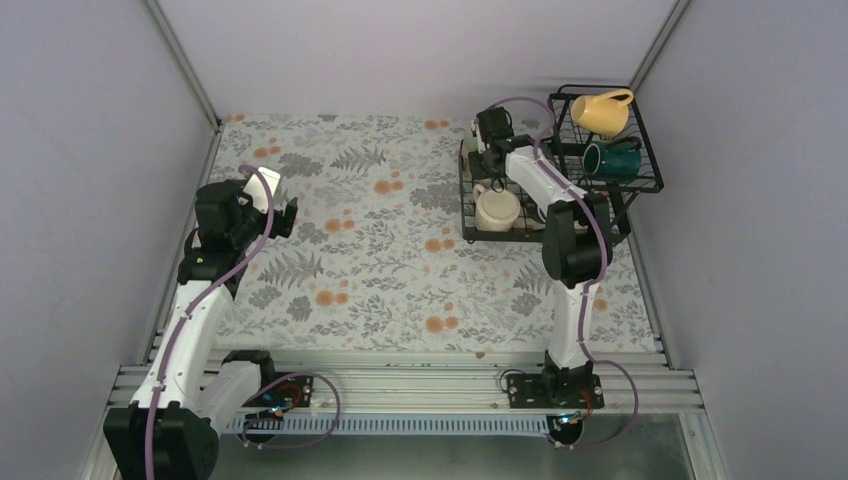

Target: Unload the cups from the dish rack

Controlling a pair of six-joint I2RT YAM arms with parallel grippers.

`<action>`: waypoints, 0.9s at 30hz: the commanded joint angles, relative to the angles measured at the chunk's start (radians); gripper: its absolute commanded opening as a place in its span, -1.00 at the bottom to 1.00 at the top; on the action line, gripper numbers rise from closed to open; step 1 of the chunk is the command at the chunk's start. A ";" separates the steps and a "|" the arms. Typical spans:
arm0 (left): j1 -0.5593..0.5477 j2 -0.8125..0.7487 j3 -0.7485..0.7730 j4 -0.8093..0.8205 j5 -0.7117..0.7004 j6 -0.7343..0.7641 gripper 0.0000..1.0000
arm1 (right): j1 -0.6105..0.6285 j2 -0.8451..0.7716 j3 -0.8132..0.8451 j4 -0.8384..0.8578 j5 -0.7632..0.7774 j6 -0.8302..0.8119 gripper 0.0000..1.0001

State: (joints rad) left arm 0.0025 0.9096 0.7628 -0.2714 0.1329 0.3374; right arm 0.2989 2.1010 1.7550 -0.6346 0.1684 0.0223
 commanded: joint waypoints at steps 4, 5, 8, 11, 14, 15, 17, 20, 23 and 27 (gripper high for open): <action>-0.002 -0.014 0.001 -0.009 0.057 0.003 1.00 | 0.004 -0.019 -0.022 0.066 0.021 -0.027 -0.92; -0.002 -0.014 0.003 -0.008 0.071 0.002 1.00 | 0.004 -0.026 -0.021 0.063 0.020 -0.028 -0.92; -0.002 -0.010 0.007 0.002 0.119 0.008 1.00 | 0.002 -0.050 0.001 0.050 0.025 -0.040 -0.92; -0.003 0.009 0.015 0.022 0.163 0.020 1.00 | -0.009 -0.086 0.050 0.025 0.010 -0.052 -0.93; -0.006 0.051 0.047 0.022 0.196 0.034 1.00 | -0.029 -0.104 0.128 -0.010 0.005 -0.064 -0.93; -0.009 0.063 0.056 0.027 0.205 0.037 1.00 | -0.037 -0.106 0.160 -0.025 -0.003 -0.069 -0.93; -0.020 0.082 0.063 0.054 0.217 0.047 1.00 | -0.058 -0.106 0.236 -0.056 -0.023 -0.074 -0.93; -0.040 0.111 0.074 0.103 0.217 0.058 1.00 | -0.088 -0.108 0.310 -0.090 -0.072 -0.081 -0.93; -0.069 0.145 0.090 0.152 0.216 0.058 1.00 | -0.104 -0.117 0.344 -0.103 -0.116 -0.100 -0.93; -0.126 0.194 0.104 0.224 0.201 0.052 1.00 | -0.123 -0.126 0.385 -0.141 -0.227 -0.119 -0.93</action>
State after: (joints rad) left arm -0.0776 1.0687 0.8272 -0.1566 0.3256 0.3817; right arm 0.1867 2.0514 2.0624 -0.8120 0.0536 -0.0647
